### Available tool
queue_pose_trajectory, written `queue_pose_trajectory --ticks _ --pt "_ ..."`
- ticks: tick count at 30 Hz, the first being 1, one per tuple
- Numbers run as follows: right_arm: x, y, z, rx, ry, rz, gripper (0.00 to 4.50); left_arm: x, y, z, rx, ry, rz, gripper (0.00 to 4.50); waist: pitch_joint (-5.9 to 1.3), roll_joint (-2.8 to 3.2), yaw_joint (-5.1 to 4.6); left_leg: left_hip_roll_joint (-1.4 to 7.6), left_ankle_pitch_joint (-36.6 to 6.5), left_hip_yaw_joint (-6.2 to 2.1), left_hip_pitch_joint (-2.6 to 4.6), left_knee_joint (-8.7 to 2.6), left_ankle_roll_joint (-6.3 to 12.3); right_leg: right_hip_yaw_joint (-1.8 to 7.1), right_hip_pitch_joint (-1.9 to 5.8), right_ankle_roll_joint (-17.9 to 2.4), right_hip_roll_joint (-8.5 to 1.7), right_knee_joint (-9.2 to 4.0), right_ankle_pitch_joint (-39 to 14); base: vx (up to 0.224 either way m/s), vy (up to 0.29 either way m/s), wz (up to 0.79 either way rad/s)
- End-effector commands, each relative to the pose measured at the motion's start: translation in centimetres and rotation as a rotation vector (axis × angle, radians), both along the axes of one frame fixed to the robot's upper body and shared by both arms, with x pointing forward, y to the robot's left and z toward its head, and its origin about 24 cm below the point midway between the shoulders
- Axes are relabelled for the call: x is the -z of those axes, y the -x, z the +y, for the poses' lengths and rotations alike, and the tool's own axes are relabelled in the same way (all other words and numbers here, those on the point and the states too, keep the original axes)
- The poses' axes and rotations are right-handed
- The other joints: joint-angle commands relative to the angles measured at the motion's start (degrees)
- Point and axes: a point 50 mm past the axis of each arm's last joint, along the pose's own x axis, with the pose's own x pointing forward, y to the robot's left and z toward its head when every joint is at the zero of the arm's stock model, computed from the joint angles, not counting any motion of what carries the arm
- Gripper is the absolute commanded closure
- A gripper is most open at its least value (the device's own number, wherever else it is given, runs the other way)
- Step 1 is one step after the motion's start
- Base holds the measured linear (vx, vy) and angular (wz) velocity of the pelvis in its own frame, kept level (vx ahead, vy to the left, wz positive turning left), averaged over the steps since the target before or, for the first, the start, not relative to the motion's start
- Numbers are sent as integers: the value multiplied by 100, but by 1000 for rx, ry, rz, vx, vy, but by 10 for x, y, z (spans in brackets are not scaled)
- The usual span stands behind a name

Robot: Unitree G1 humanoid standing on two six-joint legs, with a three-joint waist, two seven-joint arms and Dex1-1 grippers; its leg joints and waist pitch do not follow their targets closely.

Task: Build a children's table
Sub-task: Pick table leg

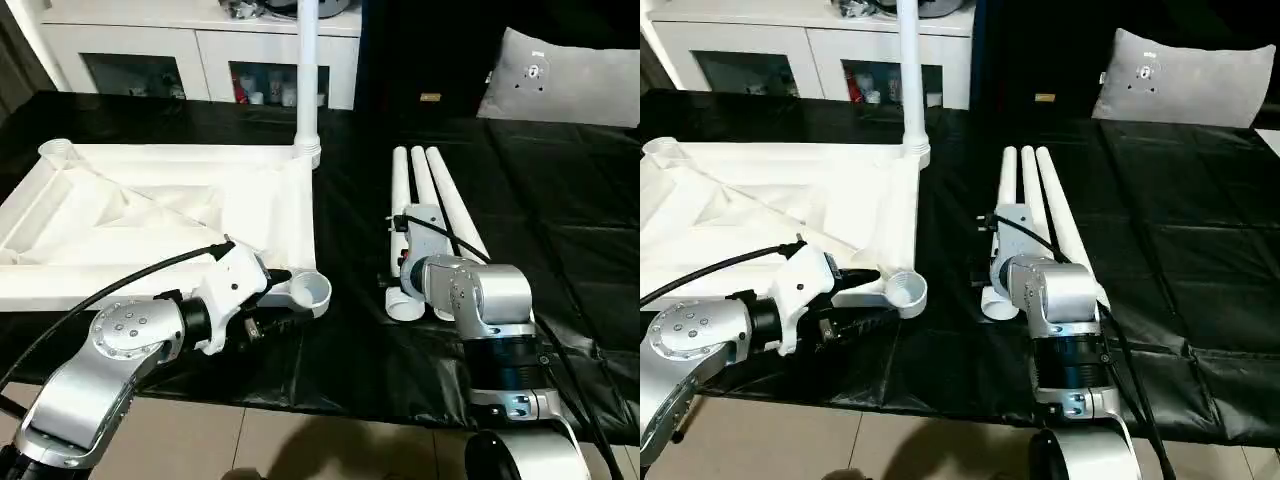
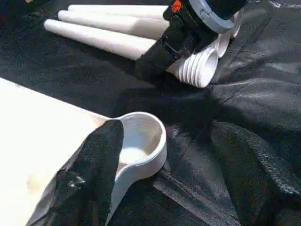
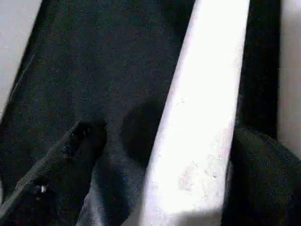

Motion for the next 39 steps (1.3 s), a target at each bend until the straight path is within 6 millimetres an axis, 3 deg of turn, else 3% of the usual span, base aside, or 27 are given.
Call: queue_pose_trajectory --ticks 1,3,6,10,13,19,25,26,27,31,34,35,37,39 --pt "8 3 -2 -7 -4 63 38 -5 1 -3 32 -5 -9 90 -330 42 5 63 -481 96 -27 -430 -444 192 320 -711 -269 -404 -165 0 0 0" --pt "9 3 -3 -8 -5 72 73 -5 1 -3 37 -8 -7 56 -336 37 12 61 -422 97 -33 -424 -440 195 325 -709 -273 -398 -123 0 0 0" --pt "11 3 -3 -19 -5 87 85 -5 2 -3 40 -15 -5 42 -337 6 12 60 -382 102 -37 -424 -429 190 328 -715 -268 -398 -71 0 0 0" --pt "16 5 -3 -28 -3 104 126 -4 4 -2 38 -23 5 4 -344 13 13 65 -421 100 -28 -423 -441 187 320 -739 -273 -396 -85 0 0 0" --pt "17 5 -3 -29 -3 106 130 -3 4 -2 39 -22 9 2 -343 8 15 67 -458 99 -26 -426 -438 186 321 -746 -273 -397 -121 0 0 0" --pt "16 4 0 -34 -20 95 193 0 5 -2 28 -15 13 0 -352 50 16 61 -447 91 -28 -419 -460 185 324 -750 -268 -388 -46 0 0 0" --pt "12 1 -1 -4 -59 47 249 0 2 -2 -3 -3 1 0 -350 54 9 66 -551 94 -24 -422 -474 186 319 -778 -268 -400 -78 0 0 0" --pt "7 0 -1 -5 -72 12 252 -3 -2 -2 -23 15 -23 0 -351 95 12 66 -578 84 -24 -424 -483 181 320 -787 -267 -393 -81 0 0 0" --pt "4 -1 -1 -6 -79 -8 255 -5 -6 -2 -46 32 -45 0 -345 72 8 64 -603 91 -25 -422 -475 183 322 -777 -261 -412 -98 0 0 0" --pt "-28 -9 -8 20 -191 -225 260 -21 -30 -2 -177 126 -140 0 -367 76 30 58 -564 95 -23 -405 -424 191 345 -784 -263 -414 -36 0 0 0" --pt "-35 -11 -9 34 -243 -281 261 -24 -33 -2 -186 143 -153 0 -370 77 40 60 -366 89 -54 -393 -372 184 350 -796 -270 -387 174 0 0 0" --pt "-43 -14 -11 31 -312 -366 261 -28 -37 -3 -207 173 -158 0 -378 105 21 56 -384 98 -51 -383 -379 183 348 -817 -271 -388 195 0 0 0" --pt "-63 -14 -20 36 -558 -513 261 -45 -48 -10 -239 313 -163 0 -399 63 23 59 -343 117 -51 -363 -297 193 366 -918 -270 -373 368 0 0 0" --pt "-65 -12 -21 26 -613 -523 261 -50 -50 -12 -241 349 -163 0 -394 71 37 53 -248 112 -51 -356 -193 181 362 -1016 -251 -364 560 0 0 0"
